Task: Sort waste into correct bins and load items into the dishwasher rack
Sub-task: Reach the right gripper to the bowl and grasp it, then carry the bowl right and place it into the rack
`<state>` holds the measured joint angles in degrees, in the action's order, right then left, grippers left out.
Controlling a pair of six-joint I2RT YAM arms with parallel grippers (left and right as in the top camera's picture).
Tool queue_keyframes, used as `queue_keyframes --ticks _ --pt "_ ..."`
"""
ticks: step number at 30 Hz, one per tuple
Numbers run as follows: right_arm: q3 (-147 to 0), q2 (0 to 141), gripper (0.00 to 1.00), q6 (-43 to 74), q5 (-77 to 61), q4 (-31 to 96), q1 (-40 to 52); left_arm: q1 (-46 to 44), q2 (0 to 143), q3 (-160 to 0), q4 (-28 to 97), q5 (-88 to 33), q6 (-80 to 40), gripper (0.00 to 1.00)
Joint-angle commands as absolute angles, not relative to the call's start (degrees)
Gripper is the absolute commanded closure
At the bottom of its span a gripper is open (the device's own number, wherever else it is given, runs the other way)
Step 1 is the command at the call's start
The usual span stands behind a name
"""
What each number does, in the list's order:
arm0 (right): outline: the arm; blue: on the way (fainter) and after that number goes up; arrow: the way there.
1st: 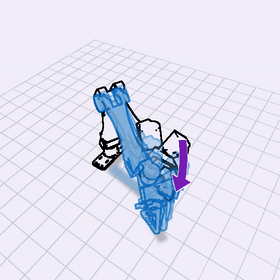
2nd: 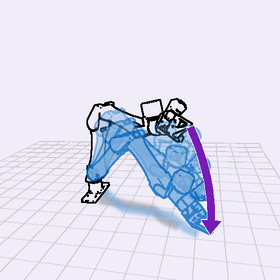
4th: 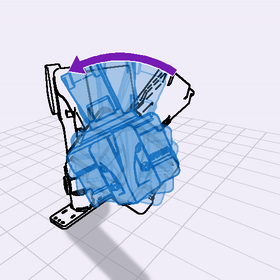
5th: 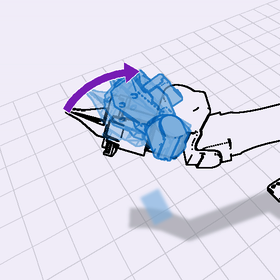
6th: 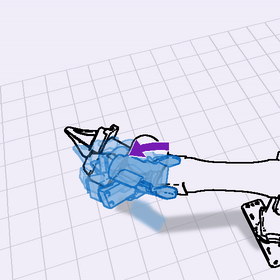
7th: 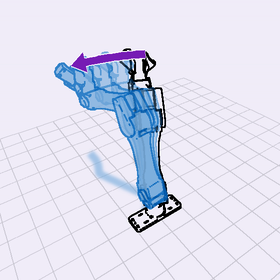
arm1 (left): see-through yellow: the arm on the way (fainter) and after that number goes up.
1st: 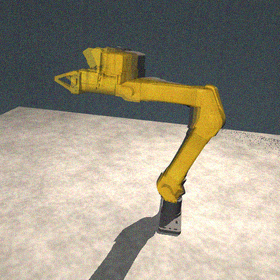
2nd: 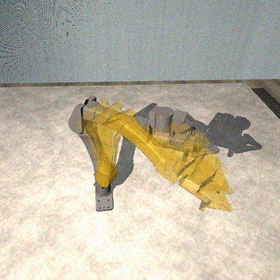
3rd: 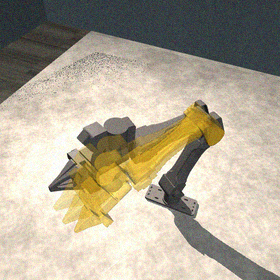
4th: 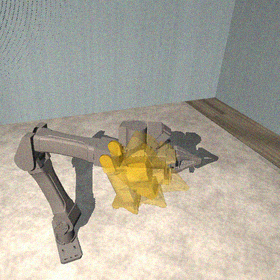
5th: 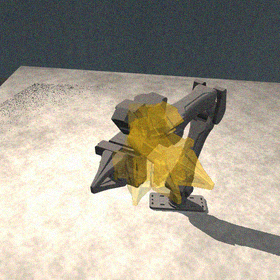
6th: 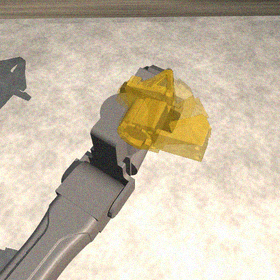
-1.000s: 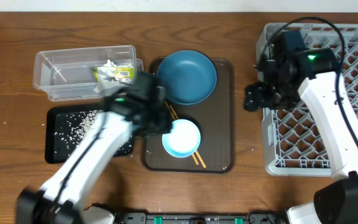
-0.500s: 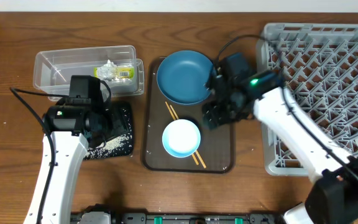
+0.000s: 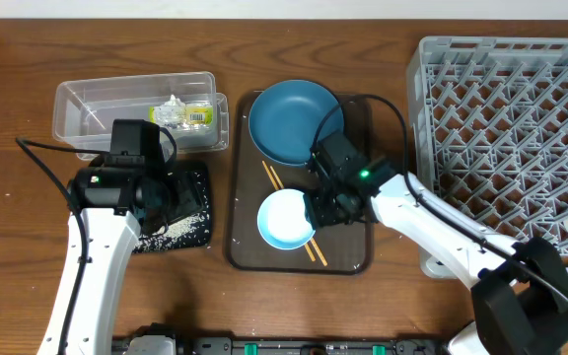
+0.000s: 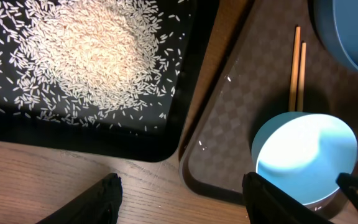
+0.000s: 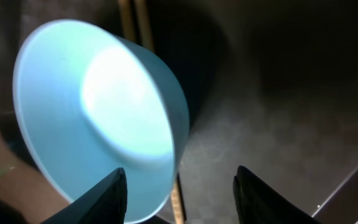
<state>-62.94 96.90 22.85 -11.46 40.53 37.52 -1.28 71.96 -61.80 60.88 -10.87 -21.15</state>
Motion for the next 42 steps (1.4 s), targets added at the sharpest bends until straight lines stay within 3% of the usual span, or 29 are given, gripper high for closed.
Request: queue_keyframes --ticks 1,16,27,34,42 --pt "-60.95 97.23 0.50 27.46 -8.80 39.00 38.33 -1.04 72.25 -62.85 61.06 -9.98 -20.62 0.35" --pt "-58.57 97.47 0.99 30.17 -8.80 35.31 38.24 -1.04 72.25 -62.85 61.47 -9.98 -20.62 0.35" --pt "-66.30 89.49 0.99 21.63 -5.48 42.09 29.34 -1.04 72.25 -62.85 61.45 -9.98 -20.62 0.35" --pt "-69.56 80.68 0.99 15.66 14.98 41.17 18.33 -1.04 72.25 -62.85 61.43 -9.98 -20.62 0.35" --pt "-69.58 79.09 0.99 3.31 38.28 26.09 4.05 -1.04 72.25 -62.85 61.19 -9.98 -20.64 0.34"
